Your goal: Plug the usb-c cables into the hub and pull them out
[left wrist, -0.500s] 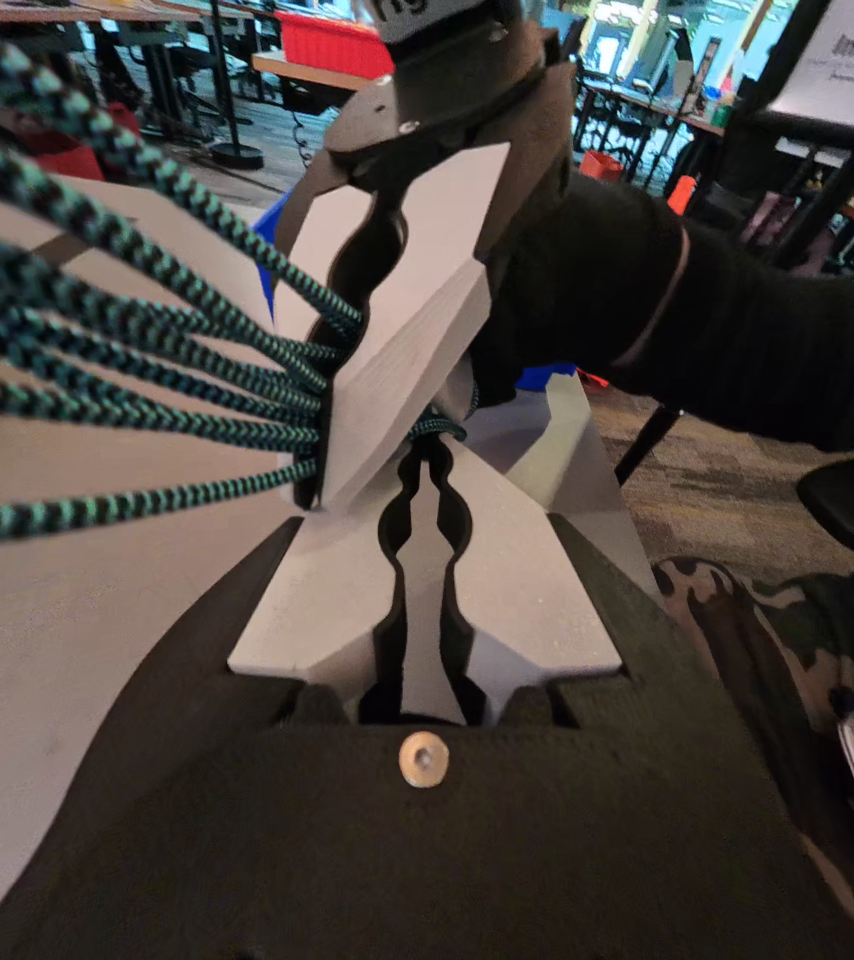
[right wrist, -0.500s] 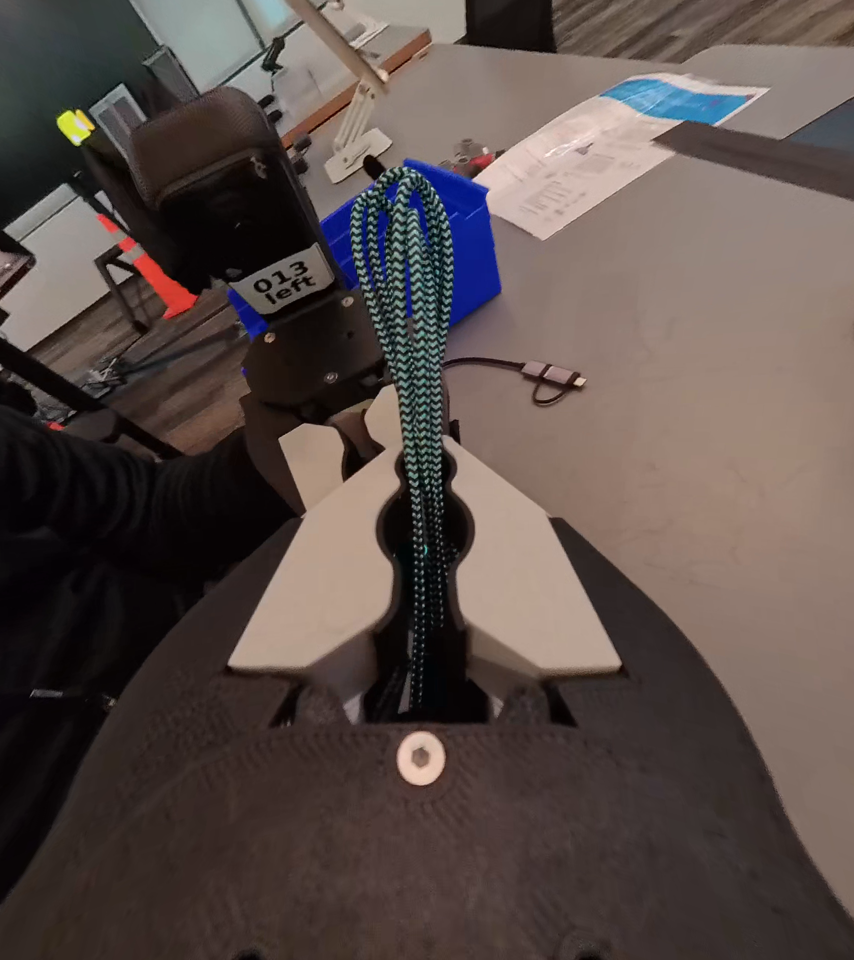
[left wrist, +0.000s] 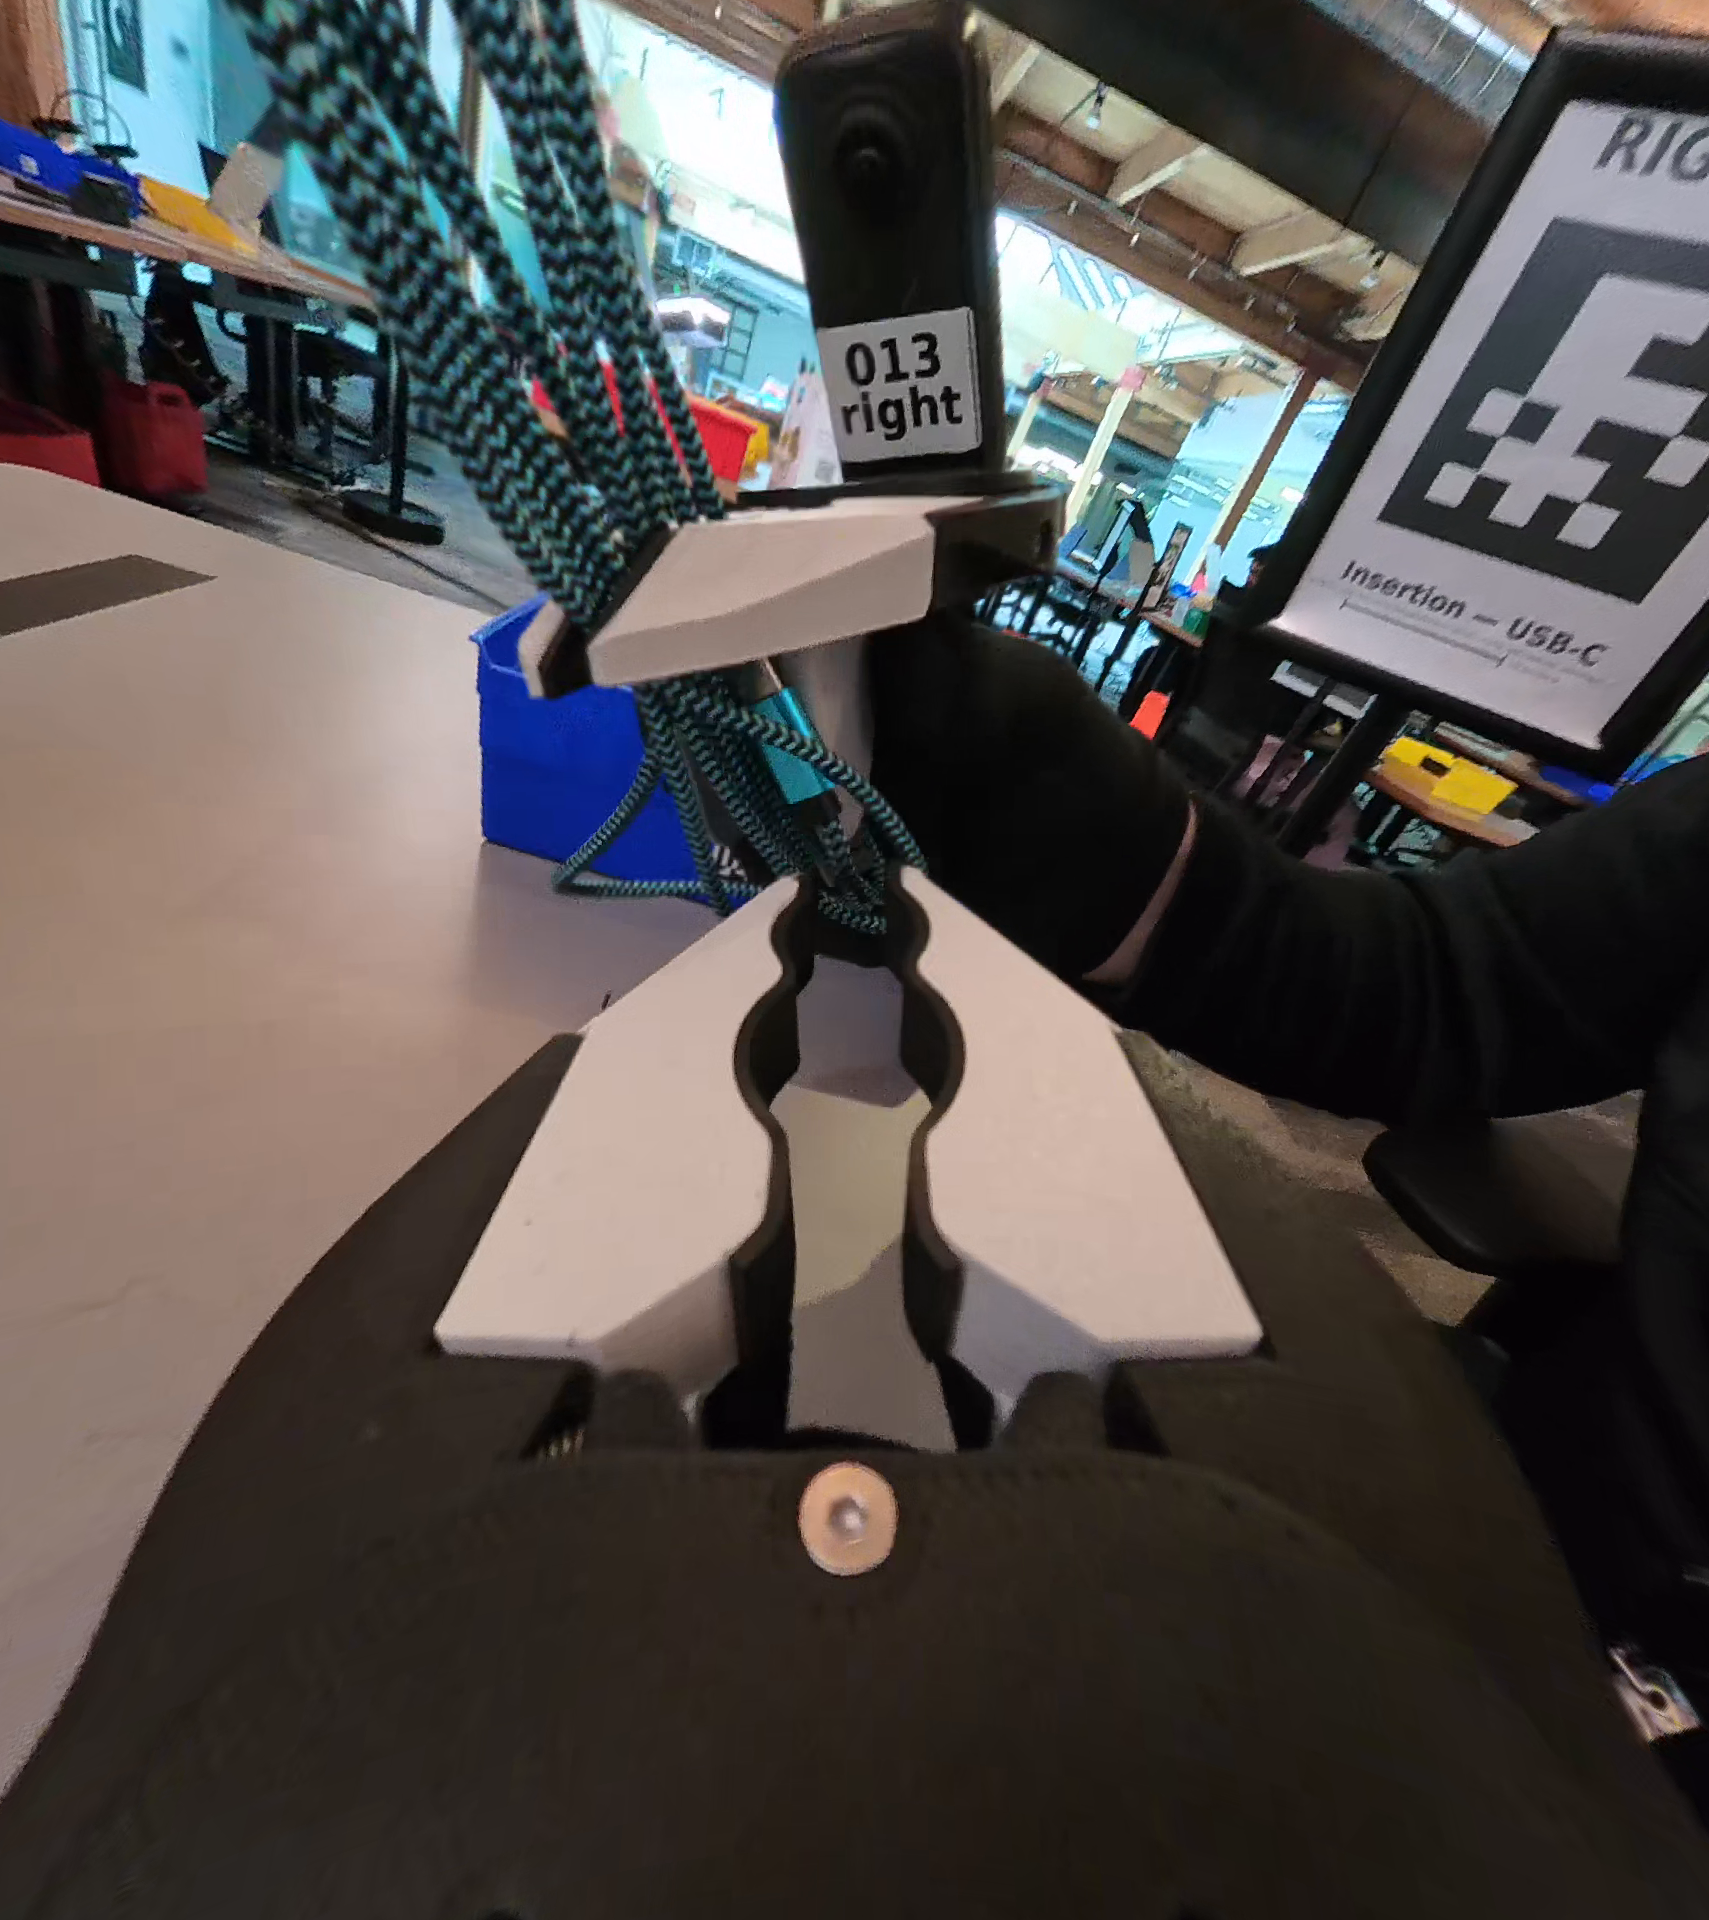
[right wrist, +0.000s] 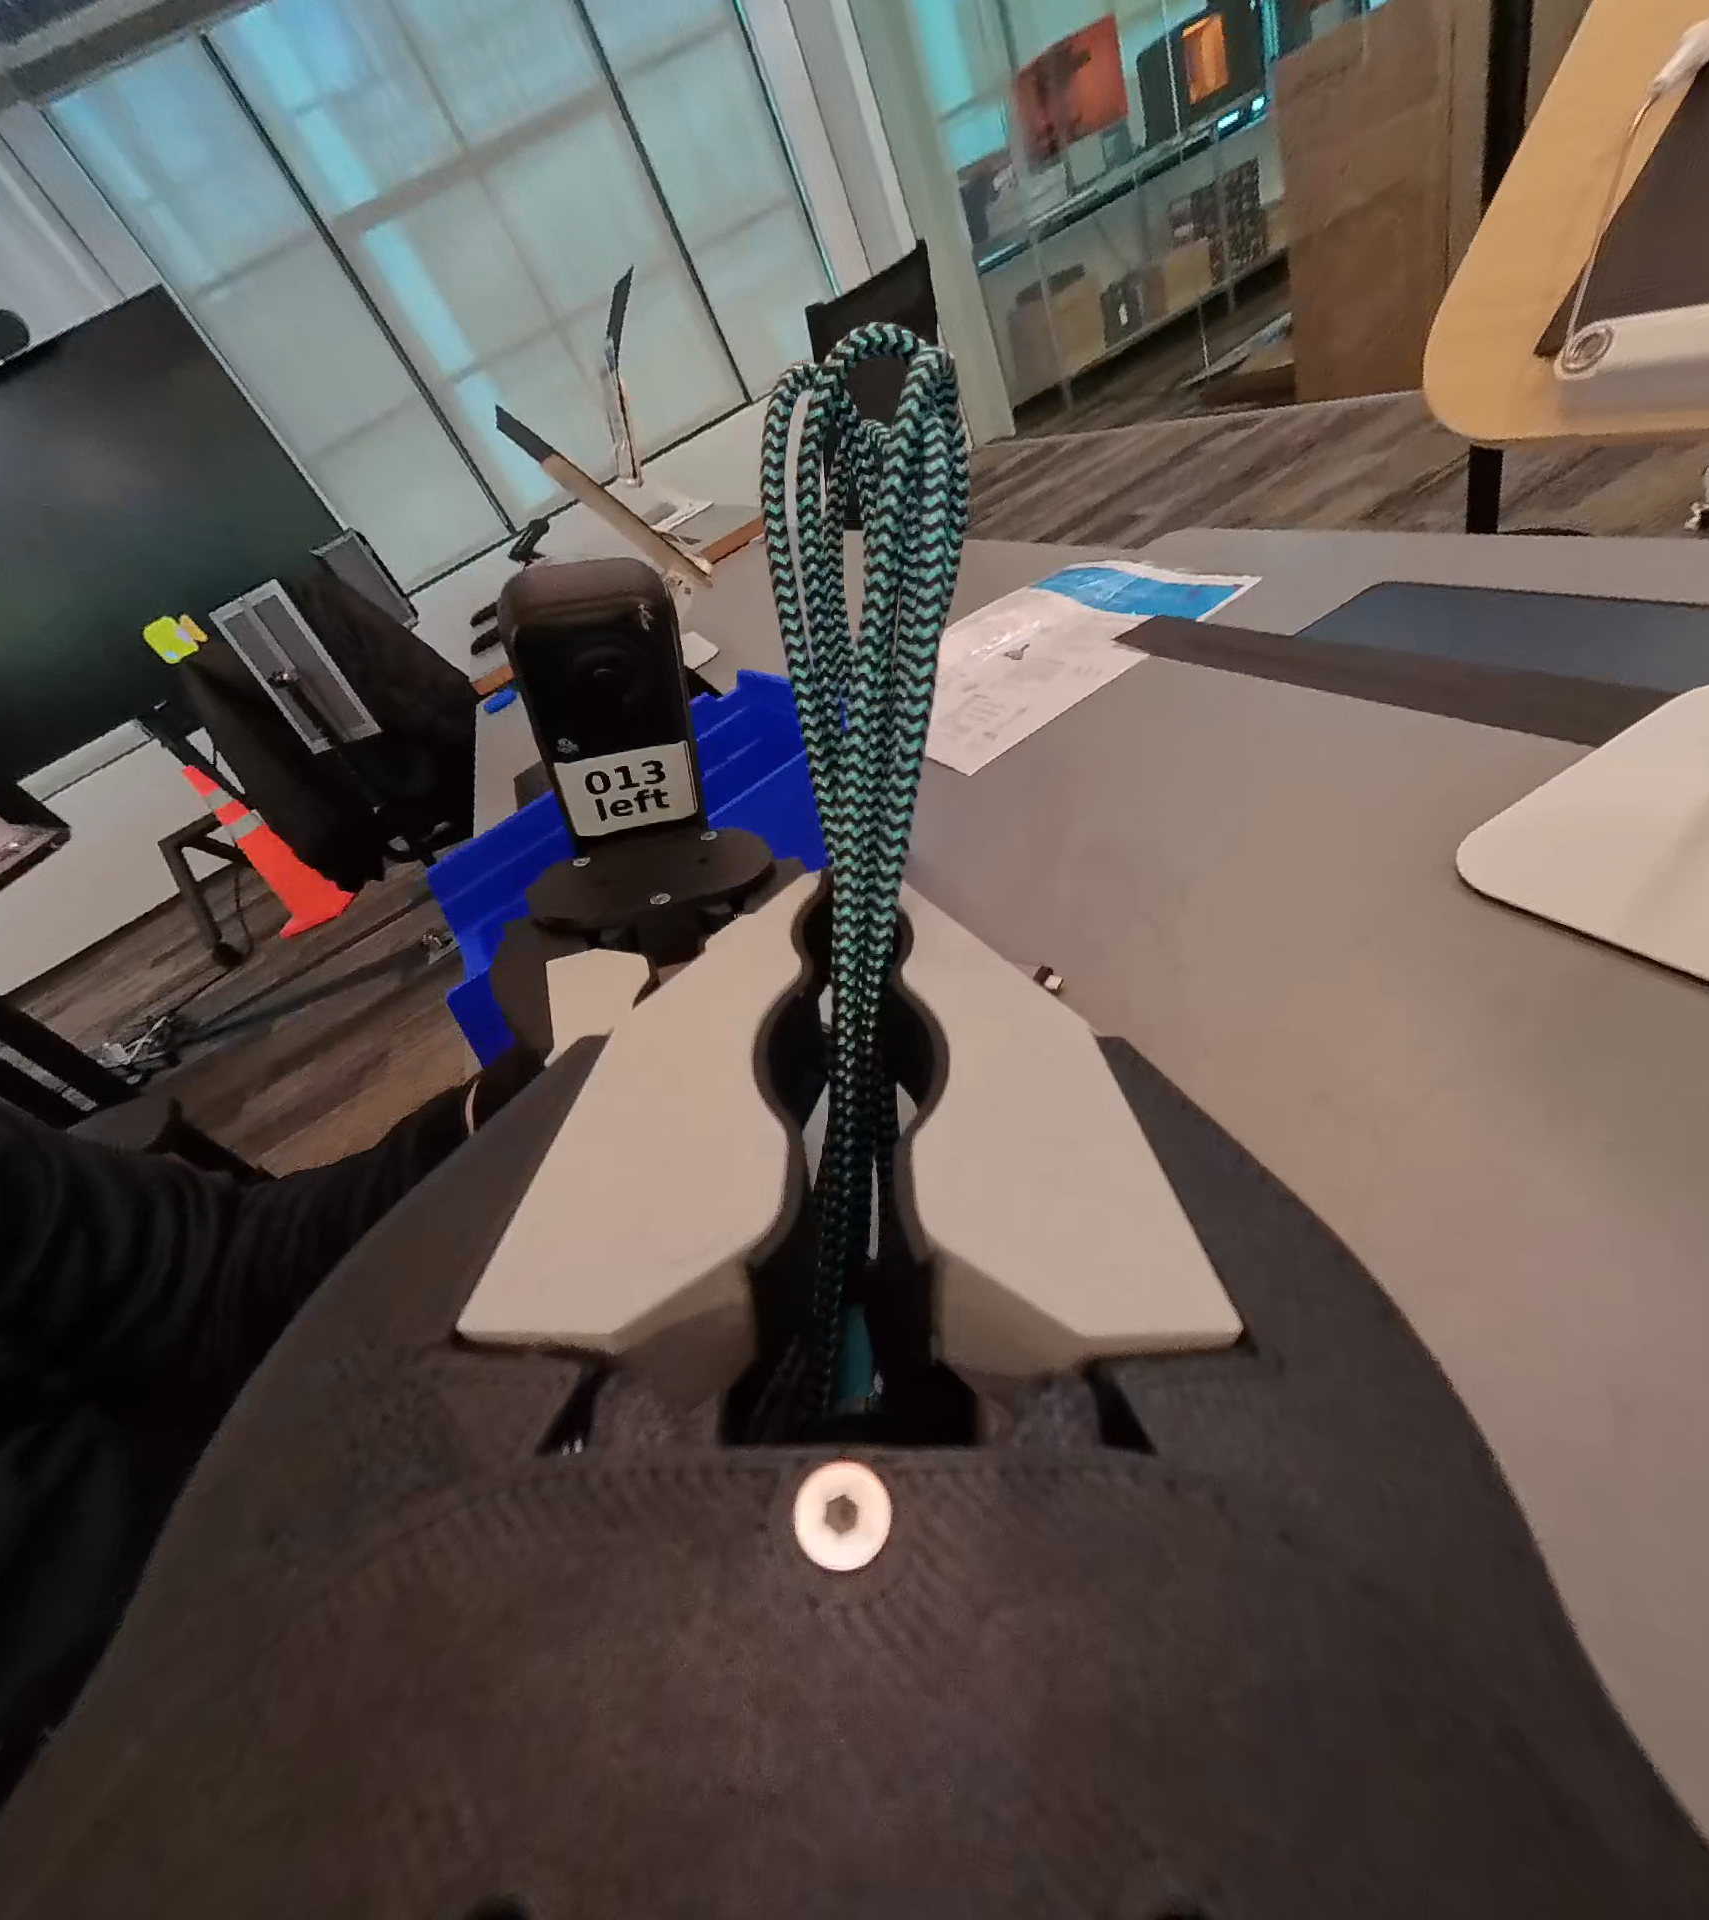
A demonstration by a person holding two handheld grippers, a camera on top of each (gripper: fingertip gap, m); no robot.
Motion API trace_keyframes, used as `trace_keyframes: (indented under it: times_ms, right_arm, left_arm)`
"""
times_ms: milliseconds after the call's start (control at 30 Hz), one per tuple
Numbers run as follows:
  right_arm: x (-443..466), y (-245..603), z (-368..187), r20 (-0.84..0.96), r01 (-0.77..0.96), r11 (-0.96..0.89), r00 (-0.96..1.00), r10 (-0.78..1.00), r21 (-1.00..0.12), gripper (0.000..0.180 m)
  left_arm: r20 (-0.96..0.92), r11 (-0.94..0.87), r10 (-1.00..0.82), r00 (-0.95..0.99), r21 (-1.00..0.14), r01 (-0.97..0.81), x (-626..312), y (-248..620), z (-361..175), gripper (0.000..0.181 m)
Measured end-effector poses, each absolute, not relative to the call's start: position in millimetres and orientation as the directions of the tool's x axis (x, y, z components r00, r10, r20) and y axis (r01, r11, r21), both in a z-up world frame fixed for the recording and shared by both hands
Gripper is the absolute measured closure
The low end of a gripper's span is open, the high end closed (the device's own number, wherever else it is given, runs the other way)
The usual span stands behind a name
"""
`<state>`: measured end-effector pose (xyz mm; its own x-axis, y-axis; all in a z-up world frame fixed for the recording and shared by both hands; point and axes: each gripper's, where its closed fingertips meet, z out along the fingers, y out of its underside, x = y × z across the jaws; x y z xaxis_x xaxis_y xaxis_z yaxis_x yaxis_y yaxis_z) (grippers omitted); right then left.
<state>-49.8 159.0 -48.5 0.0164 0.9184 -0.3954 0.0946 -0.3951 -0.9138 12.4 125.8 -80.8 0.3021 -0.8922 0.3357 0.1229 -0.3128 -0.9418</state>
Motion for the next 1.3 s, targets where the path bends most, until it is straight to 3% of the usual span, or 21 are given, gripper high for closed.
trace_keyframes:
  times_ms: [100,133,200,267,600,733,900,1000,1100,1167,1300]
  right_arm:
    - [-48.8,161.2,-44.8,-0.376,0.081,-0.378,0.035,0.926,-0.922,0.178]
    - [-48.7,162.5,-44.3,-0.366,0.076,-0.369,0.048,0.929,-0.926,0.177]
    - [-48.5,165.4,-45.0,-0.334,0.079,-0.340,0.081,0.939,-0.937,0.178]
    - [-48.7,166.3,-43.3,-0.317,0.071,-0.324,0.098,0.943,-0.943,0.177]
    - [-45.5,177.5,-34.0,-0.271,0.037,-0.280,0.161,0.949,-0.959,0.178]
    - [-35.2,187.2,-19.9,-0.290,-0.038,-0.288,0.167,0.942,-0.957,0.177]
    - [-20.8,194.8,-7.2,-0.285,-0.085,-0.274,0.167,0.944,-0.958,0.178]
    - [-14.9,197.8,-6.9,-0.268,-0.086,-0.256,0.182,0.946,-0.963,0.178]
    - [-16.0,195.1,-12.2,-0.256,-0.057,-0.250,0.175,0.951,-0.967,0.178]
    - [-24.2,185.3,-22.3,-0.222,0.018,-0.227,0.144,0.964,-0.974,0.178]
    - [-45.6,139.4,-34.0,-0.233,0.133,-0.219,-0.100,0.967,-0.967,0.178]
  left_arm:
    - [0.352,-0.321,-0.902,0.252,-0.934,0.154,12.0,120.9,-74.5,0.162]
    - [0.348,-0.315,-0.912,0.219,-0.933,0.174,12.7,117.2,-69.7,0.144]
    - [0.347,-0.314,-0.914,0.210,-0.933,0.177,15.1,115.4,-68.0,0.135]
    - [0.314,-0.295,-0.905,0.286,-0.949,0.109,18.9,121.9,-80.1,0.134]
    - [0.271,-0.255,-0.900,0.343,-0.963,0.092,16.0,125.9,-79.6,0.149]
    - [0.335,-0.345,-0.867,0.368,-0.938,0.041,5.7,132.1,-96.9,0.140]
    - [0.349,-0.288,-0.861,0.370,-0.934,0.210,-14.9,137.4,-66.0,0.102]
    - [0.381,-0.237,-0.847,0.370,-0.895,0.377,-40.9,142.9,-40.6,0.089]
    - [0.365,-0.059,-0.812,0.456,-0.828,0.557,-85.6,144.0,-9.3,0.089]
    - [0.314,0.038,-0.784,0.535,-0.837,0.546,-100.8,140.3,-0.4,0.095]
    - [0.338,-0.084,-0.827,0.450,-0.865,0.494,-79.1,141.5,-12.5,0.092]
